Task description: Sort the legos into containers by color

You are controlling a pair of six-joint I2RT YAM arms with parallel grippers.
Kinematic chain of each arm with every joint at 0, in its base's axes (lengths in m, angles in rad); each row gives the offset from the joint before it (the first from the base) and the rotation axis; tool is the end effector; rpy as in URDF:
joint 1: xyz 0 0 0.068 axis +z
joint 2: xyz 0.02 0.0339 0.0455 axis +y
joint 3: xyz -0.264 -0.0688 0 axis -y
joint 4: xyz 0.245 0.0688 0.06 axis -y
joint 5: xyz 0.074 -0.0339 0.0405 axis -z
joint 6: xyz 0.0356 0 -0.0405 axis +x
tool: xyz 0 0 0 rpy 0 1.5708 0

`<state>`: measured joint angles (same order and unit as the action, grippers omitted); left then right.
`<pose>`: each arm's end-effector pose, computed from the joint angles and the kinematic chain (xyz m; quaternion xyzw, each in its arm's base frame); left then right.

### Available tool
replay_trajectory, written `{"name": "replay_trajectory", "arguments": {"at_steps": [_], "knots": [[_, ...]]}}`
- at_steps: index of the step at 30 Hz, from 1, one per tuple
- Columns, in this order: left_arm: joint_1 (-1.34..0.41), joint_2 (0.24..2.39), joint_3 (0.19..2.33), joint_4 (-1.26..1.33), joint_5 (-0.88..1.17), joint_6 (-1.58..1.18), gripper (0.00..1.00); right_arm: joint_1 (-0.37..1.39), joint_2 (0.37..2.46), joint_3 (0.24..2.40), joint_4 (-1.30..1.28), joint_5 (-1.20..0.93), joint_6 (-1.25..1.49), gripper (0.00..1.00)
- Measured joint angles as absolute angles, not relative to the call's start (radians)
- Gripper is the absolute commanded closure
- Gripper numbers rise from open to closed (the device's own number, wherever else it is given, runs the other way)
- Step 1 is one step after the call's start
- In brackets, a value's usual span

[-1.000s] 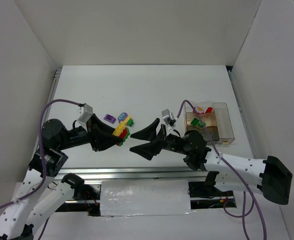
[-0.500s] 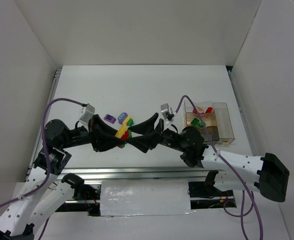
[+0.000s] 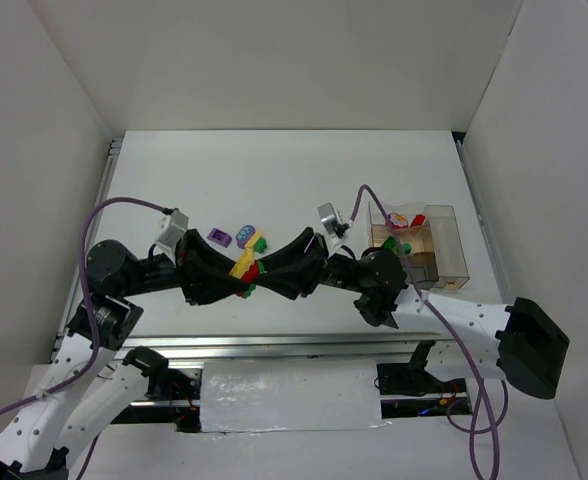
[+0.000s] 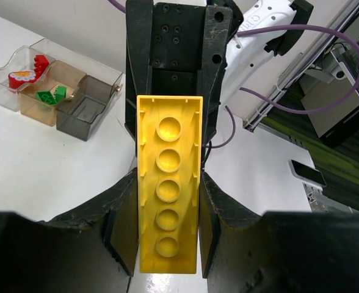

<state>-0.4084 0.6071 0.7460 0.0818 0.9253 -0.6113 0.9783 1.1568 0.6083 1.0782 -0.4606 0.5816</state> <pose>0.1086 -0.0780 0.3783 0.2900 0.5917 -0.5844 0.4736 0.1240 0.2125 0.3322 -0.2896 0.4357 0.6747 0.5207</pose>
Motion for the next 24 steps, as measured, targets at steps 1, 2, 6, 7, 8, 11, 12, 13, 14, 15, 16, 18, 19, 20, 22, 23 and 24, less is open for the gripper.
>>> {"name": "replay_trajectory", "arguments": {"at_steps": [1, 2, 6, 7, 8, 11, 12, 13, 14, 15, 16, 18, 19, 20, 22, 23, 24], "knots": [[-0.408, 0.607, 0.746, 0.08, 0.926, -0.611, 1.0, 0.968, 1.164, 0.604, 1.098, -0.482, 0.588, 1.0], [-0.408, 0.607, 0.746, 0.078, 0.93, -0.611, 1.0, 0.954, 1.169, 0.598, 1.119, -0.511, 0.597, 1.0], [-0.408, 0.598, 0.746, 0.068, 0.928, -0.609, 1.0, 0.88, 1.168, 0.561, 1.16, -0.603, 0.628, 1.0], [-0.408, 0.594, 0.746, 0.067, 0.926, -0.608, 1.0, 0.863, 1.166, 0.554, 1.159, -0.619, 0.631, 1.0], [-0.408, 0.588, 0.746, 0.065, 0.924, -0.607, 1.0, 0.847, 1.16, 0.549, 1.149, -0.633, 0.631, 1.0], [-0.408, 0.571, 0.748, 0.046, 0.896, -0.599, 1.0, 0.804, 1.11, 0.537, 1.071, -0.632, 0.608, 1.0], [-0.408, 0.568, 0.754, 0.025, 0.875, -0.591, 1.0, 0.791, 1.076, 0.532, 1.019, -0.598, 0.592, 1.0], [-0.408, 0.568, 0.765, 0.0, 0.846, -0.578, 1.0, 0.775, 1.044, 0.529, 0.965, -0.56, 0.576, 1.0], [-0.409, 0.568, 0.782, -0.041, 0.807, -0.558, 1.0, 0.755, 1.004, 0.53, 0.881, -0.492, 0.563, 1.0], [-0.408, 0.568, 0.796, -0.076, 0.772, -0.544, 1.0, 0.735, 0.967, 0.53, 0.798, -0.405, 0.551, 1.0], [-0.408, 0.568, 0.816, -0.12, 0.728, -0.523, 1.0, 0.711, 0.934, 0.533, 0.701, -0.289, 0.551, 1.0], [-0.408, 0.567, 0.852, -0.194, 0.649, -0.49, 1.0, 0.644, 0.899, 0.55, 0.514, -0.076, 0.558, 1.0], [-0.408, 0.565, 0.866, -0.223, 0.618, -0.471, 1.0, 0.591, 0.899, 0.567, 0.413, 0.015, 0.576, 1.0], [-0.408, 0.564, 0.875, -0.244, 0.598, -0.461, 1.0, 0.539, 0.905, 0.58, 0.334, 0.084, 0.59, 1.0], [-0.408, 0.556, 0.88, -0.273, 0.571, -0.44, 1.0, 0.414, 0.928, 0.598, 0.186, 0.215, 0.626, 1.0], [-0.408, 0.552, 0.88, -0.286, 0.564, -0.435, 1.0, 0.352, 0.936, 0.598, 0.126, 0.255, 0.646, 1.0], [-0.408, 0.55, 0.879, -0.297, 0.561, -0.424, 1.0, 0.302, 0.946, 0.598, 0.078, 0.285, 0.664, 1.0]]}}
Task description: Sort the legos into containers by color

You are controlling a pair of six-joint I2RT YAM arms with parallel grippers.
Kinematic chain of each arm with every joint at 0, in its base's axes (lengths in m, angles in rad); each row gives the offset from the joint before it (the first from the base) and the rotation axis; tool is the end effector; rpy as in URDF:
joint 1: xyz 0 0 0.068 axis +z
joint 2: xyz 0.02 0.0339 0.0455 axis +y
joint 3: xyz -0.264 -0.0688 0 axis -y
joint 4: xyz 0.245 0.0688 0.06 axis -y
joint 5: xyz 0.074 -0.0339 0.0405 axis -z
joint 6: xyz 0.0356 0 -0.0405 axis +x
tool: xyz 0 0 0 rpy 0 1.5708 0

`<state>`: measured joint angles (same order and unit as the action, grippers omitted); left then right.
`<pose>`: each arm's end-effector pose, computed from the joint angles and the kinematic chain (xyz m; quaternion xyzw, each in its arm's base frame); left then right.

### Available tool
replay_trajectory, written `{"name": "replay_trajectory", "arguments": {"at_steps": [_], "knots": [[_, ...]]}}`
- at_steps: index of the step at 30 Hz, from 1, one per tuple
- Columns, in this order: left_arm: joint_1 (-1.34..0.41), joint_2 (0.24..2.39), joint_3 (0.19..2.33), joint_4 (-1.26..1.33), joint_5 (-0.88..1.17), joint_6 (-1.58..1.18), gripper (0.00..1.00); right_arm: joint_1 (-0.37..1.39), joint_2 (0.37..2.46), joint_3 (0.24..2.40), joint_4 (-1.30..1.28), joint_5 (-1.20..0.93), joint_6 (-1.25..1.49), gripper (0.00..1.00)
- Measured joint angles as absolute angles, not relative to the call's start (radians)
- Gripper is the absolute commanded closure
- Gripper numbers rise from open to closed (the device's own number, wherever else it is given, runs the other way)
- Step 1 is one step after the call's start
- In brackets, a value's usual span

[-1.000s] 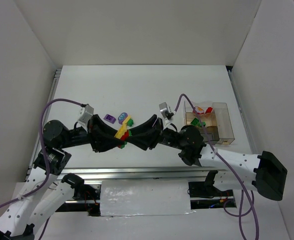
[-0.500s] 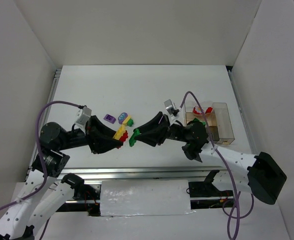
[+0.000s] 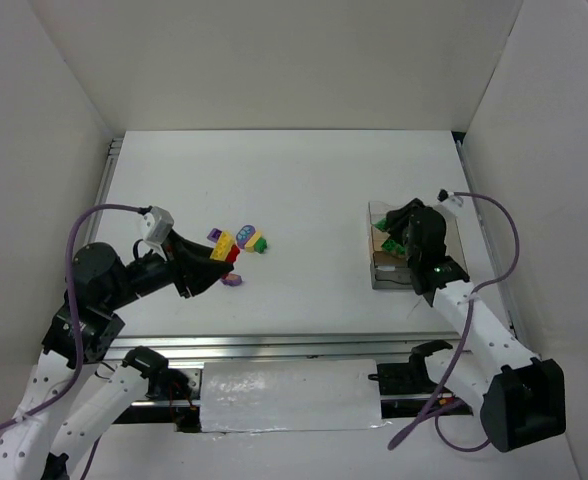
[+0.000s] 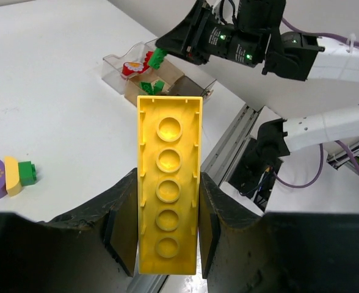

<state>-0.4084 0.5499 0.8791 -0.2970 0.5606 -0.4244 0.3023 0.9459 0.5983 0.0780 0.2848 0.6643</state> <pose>0.0948 -0.0616 0.3908 0.1934 0.6701 -0.4552 0.5535 0.2136 0.0561 0.2718 0.2263 0.7593 0.1786 0.5833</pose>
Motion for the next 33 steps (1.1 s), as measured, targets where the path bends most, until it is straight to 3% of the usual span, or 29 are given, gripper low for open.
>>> {"name": "replay_trajectory", "arguments": {"at_steps": [4, 12, 13, 15, 16, 20, 22, 27, 33], "knots": [[-0.408, 0.541, 0.865, -0.307, 0.556, -0.417, 1.0, 0.166, 1.002, 0.607, -0.052, 0.381, 0.713, 1.0], [-0.408, 0.542, 0.848, -0.323, 0.564, -0.41, 1.0, 0.077, 1.153, 0.63, -0.093, 0.377, 0.717, 0.93], [-0.408, 0.542, 0.848, -0.323, 0.566, -0.406, 1.0, 0.073, 1.164, 0.632, -0.093, 0.374, 0.717, 0.87], [-0.408, 0.542, 0.848, -0.324, 0.567, -0.397, 1.0, 0.072, 1.181, 0.635, -0.091, 0.364, 0.717, 0.39], [-0.408, 0.542, 0.848, -0.325, 0.567, -0.395, 1.0, 0.072, 1.183, 0.635, -0.091, 0.358, 0.717, 0.24], [-0.408, 0.542, 0.848, -0.326, 0.569, -0.395, 1.0, 0.072, 1.184, 0.641, -0.089, 0.331, 0.708, 0.05], [-0.408, 0.543, 0.848, -0.326, 0.572, -0.395, 1.0, 0.072, 1.19, 0.659, -0.099, 0.319, 0.699, 0.0], [-0.408, 0.558, 0.848, -0.323, 0.583, -0.399, 1.0, 0.078, 1.18, 0.711, -0.1, 0.237, 0.673, 0.0], [-0.408, 0.589, 0.838, -0.253, 0.673, -0.453, 1.0, 0.299, 0.944, 0.61, 0.113, -0.27, 0.598, 0.01]]}}
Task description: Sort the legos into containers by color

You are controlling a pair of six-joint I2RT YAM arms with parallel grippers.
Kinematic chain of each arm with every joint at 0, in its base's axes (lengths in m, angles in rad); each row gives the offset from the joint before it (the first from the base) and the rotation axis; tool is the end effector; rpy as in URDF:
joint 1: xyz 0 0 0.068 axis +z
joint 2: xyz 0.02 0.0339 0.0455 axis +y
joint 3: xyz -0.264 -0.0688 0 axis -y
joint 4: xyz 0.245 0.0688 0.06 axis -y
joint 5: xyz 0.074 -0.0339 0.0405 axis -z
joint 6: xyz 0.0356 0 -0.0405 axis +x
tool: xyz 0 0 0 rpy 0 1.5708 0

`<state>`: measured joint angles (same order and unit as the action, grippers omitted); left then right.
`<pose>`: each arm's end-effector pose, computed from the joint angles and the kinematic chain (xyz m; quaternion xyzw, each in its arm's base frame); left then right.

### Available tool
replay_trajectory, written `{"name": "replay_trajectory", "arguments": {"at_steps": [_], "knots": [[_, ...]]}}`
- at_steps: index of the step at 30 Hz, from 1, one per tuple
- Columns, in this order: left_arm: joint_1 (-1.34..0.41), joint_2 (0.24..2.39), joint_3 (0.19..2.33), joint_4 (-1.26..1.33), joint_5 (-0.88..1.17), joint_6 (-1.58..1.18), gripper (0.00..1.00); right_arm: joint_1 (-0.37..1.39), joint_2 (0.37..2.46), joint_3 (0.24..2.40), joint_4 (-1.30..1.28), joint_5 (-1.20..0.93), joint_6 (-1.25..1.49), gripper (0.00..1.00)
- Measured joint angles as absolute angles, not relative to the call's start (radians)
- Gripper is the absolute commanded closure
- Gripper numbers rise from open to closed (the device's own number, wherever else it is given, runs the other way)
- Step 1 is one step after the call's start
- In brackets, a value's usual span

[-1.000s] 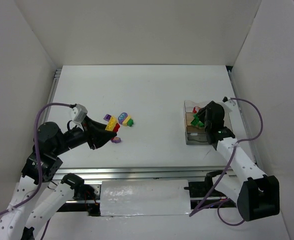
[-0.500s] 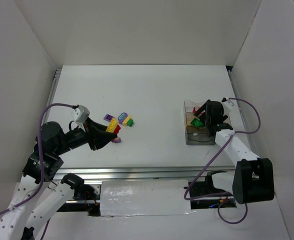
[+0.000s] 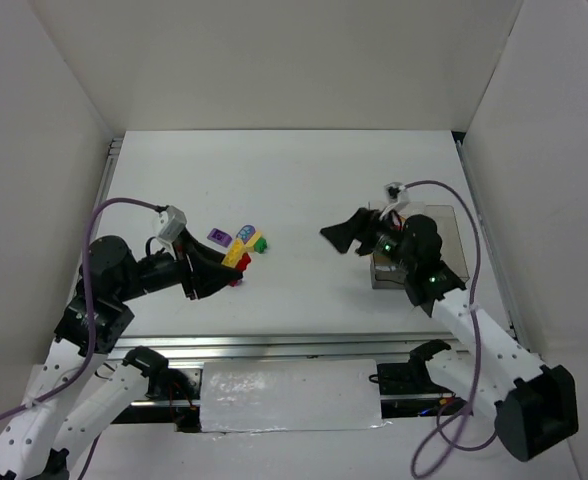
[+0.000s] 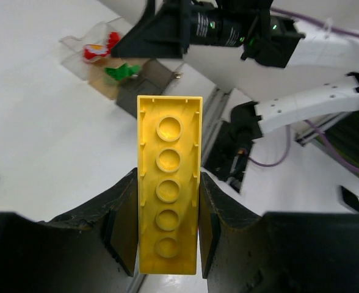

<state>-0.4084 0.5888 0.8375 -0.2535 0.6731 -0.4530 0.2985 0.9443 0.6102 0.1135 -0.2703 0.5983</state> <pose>0.1059 -0.0700 0.3781 0.2180 0.6741 -0.4907 0.5073 0.2094 0.0744 0.2800 0.0323 0.7774 0.3633 0.5125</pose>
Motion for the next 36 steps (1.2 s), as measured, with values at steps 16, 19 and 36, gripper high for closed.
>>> {"name": "replay_trajectory", "arguments": {"at_steps": [16, 19, 36], "knots": [[-0.411, 0.617, 0.765, 0.031, 0.964, -0.638, 1.0, 0.935, 0.965, 0.604, 0.707, -0.531, 0.59, 0.11], [-0.412, 0.61, 0.765, 0.031, 0.974, -0.637, 1.0, 0.969, 1.008, 0.646, 0.724, -0.512, 0.573, 0.14], [-0.415, 0.607, 0.765, 0.03, 0.991, -0.636, 1.0, 1.023, 1.137, 0.76, 0.748, -0.469, 0.522, 0.31]]}}
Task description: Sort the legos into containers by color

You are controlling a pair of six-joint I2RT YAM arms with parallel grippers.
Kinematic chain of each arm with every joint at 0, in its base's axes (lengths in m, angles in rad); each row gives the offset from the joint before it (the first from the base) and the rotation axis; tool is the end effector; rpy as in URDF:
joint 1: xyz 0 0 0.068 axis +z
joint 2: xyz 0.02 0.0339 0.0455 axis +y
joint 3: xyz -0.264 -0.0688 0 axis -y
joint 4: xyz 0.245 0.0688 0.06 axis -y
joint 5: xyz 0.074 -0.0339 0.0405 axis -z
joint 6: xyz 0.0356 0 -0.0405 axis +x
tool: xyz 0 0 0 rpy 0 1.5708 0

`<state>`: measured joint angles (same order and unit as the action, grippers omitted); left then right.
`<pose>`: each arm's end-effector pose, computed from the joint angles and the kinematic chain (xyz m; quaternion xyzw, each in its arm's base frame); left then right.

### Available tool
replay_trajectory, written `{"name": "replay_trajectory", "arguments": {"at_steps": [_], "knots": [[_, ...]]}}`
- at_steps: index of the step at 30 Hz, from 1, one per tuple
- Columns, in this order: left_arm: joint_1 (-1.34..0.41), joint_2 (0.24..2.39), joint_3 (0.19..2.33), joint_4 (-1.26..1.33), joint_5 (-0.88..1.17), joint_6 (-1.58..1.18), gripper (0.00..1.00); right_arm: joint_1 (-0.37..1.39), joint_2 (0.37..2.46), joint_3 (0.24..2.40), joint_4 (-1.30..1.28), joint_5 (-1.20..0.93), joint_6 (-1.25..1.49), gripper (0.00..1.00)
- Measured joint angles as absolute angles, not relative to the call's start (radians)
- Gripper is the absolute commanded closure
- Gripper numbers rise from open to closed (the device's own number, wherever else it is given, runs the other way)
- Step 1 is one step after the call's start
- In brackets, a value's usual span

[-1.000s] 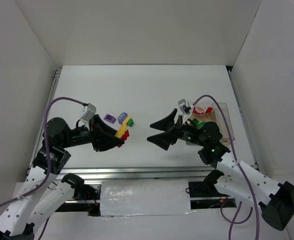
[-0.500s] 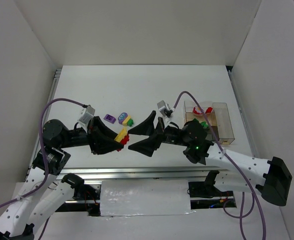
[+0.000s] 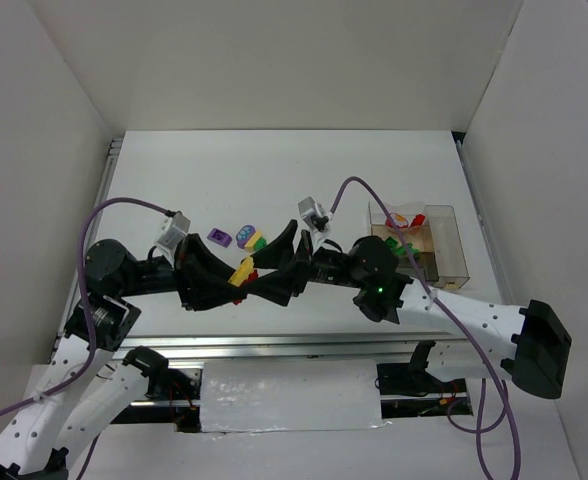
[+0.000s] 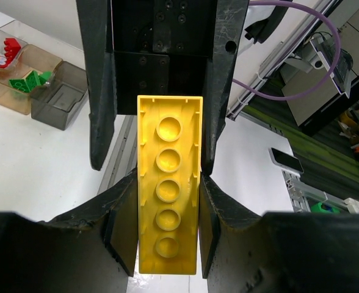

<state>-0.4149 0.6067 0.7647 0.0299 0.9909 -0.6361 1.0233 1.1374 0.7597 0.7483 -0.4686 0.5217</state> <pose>0.1047 -0.0786 0.3793 0.3021 0.5980 -0.6022 0.4342 0.1204 0.2283 0.3568 -0.3219 0.4846 0.6541 0.4834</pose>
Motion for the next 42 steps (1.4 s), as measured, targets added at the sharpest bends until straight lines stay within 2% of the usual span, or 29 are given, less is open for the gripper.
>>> {"name": "replay_trajectory", "arguments": {"at_steps": [2, 4, 7, 8, 9, 11, 12, 13, 14, 15, 18, 20, 22, 23, 27, 32, 39, 42], "knots": [[-0.415, 0.604, 0.765, 0.028, 0.991, -0.635, 1.0, 1.023, 1.141, 0.76, 0.753, -0.475, 0.519, 0.29], [-0.415, 0.599, 0.765, 0.028, 0.989, -0.635, 1.0, 1.024, 1.141, 0.758, 0.762, -0.478, 0.517, 0.35], [-0.415, 0.597, 0.765, 0.028, 0.987, -0.633, 1.0, 1.025, 1.14, 0.749, 0.773, -0.48, 0.514, 0.5], [-0.415, 0.598, 0.765, 0.025, 0.982, -0.633, 1.0, 1.025, 1.139, 0.746, 0.781, -0.485, 0.516, 0.7], [-0.415, 0.598, 0.765, 0.022, 0.979, -0.632, 1.0, 1.025, 1.138, 0.745, 0.787, -0.491, 0.51, 0.78], [-0.415, 0.598, 0.765, 0.027, 0.975, -0.631, 1.0, 1.025, 1.135, 0.745, 0.786, -0.489, 0.517, 0.79], [-0.415, 0.598, 0.765, 0.028, 0.973, -0.63, 0.97, 1.025, 1.135, 0.745, 0.787, -0.49, 0.517, 0.8], [-0.415, 0.598, 0.765, 0.028, 0.973, -0.63, 0.9, 1.026, 1.135, 0.745, 0.788, -0.49, 0.515, 0.8], [-0.416, 0.598, 0.765, 0.028, 0.973, -0.63, 0.72, 1.026, 1.135, 0.745, 0.789, -0.491, 0.515, 0.85], [-0.416, 0.598, 0.765, 0.027, 0.972, -0.629, 0.6, 1.026, 1.135, 0.745, 0.79, -0.492, 0.515, 0.9], [-0.416, 0.595, 0.765, 0.02, 0.965, -0.618, 0.19, 1.025, 1.135, 0.743, 0.792, -0.494, 0.514, 0.94], [-0.416, 0.587, 0.765, 0.006, 0.953, -0.606, 0.09, 1.025, 1.135, 0.742, 0.791, -0.495, 0.507, 0.94], [-0.416, 0.577, 0.767, -0.01, 0.94, -0.599, 0.07, 1.025, 1.134, 0.736, 0.786, -0.494, 0.5, 0.96], [-0.416, 0.572, 0.771, -0.023, 0.936, -0.595, 0.01, 1.025, 1.134, 0.733, 0.781, -0.493, 0.497, 0.96], [-0.416, 0.562, 0.804, -0.093, 0.904, -0.546, 0.04, 1.025, 1.121, 0.729, 0.731, -0.494, 0.474, 0.98], [-0.416, 0.539, 0.813, -0.113, 0.895, -0.523, 0.15, 1.025, 1.109, 0.729, 0.707, -0.513, 0.463, 0.98], [-0.416, 0.556, 0.813, -0.108, 0.925, -0.523, 0.14, 1.025, 1.109, 0.73, 0.702, -0.553, 0.463, 0.98], [-0.416, 0.569, 0.813, -0.108, 0.939, -0.524, 0.21, 1.025, 1.109, 0.73, 0.702, -0.573, 0.463, 0.98]]}}
